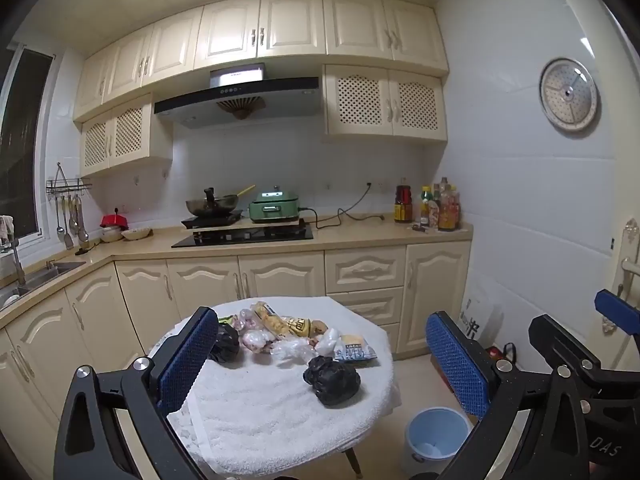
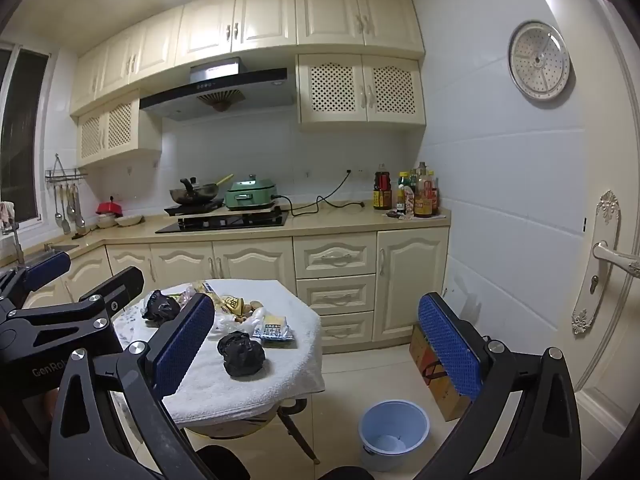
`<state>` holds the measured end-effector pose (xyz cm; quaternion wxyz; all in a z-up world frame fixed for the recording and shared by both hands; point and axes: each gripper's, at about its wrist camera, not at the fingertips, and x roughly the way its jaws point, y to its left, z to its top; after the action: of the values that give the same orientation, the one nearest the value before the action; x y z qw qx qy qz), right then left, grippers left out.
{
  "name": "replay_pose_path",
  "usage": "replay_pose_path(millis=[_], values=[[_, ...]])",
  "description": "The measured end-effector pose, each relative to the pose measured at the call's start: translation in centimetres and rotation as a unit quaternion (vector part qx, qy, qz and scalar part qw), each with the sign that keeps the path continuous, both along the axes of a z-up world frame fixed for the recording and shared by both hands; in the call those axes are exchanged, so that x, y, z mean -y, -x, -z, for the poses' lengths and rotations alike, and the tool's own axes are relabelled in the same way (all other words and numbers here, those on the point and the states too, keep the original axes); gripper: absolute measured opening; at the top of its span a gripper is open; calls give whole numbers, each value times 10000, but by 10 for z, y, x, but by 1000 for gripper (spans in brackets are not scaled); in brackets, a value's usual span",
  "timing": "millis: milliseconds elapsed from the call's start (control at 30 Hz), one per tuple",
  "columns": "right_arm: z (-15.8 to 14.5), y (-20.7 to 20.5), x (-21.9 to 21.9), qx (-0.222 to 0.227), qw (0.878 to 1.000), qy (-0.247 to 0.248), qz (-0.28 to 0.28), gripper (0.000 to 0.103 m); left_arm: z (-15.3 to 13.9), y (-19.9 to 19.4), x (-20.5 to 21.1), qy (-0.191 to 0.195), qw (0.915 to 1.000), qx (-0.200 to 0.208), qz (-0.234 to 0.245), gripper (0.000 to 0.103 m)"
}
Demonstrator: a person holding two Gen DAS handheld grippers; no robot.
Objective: Collect trash
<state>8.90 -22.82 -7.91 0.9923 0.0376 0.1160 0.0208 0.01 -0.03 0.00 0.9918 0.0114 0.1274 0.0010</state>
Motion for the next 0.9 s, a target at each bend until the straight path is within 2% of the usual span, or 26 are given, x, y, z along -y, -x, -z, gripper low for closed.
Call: replay_pose_path(millis=[267,500,600,900], values=[[3,-2,-2,7,10000,-6,-16,103,1,-1,-9,39,9999,143,-27,102],[-10,-4,1,10,10000,-27,14,103,3,-1,-2,-20,9998,168,-74,102],[-1,0,1,64,10000,-12,-7,103,2,2,1,-17,9998,181,-101,102],[1,4,0,77,10000,-39,-21,103,-2,4,2,-42,9997,195,-125,102]])
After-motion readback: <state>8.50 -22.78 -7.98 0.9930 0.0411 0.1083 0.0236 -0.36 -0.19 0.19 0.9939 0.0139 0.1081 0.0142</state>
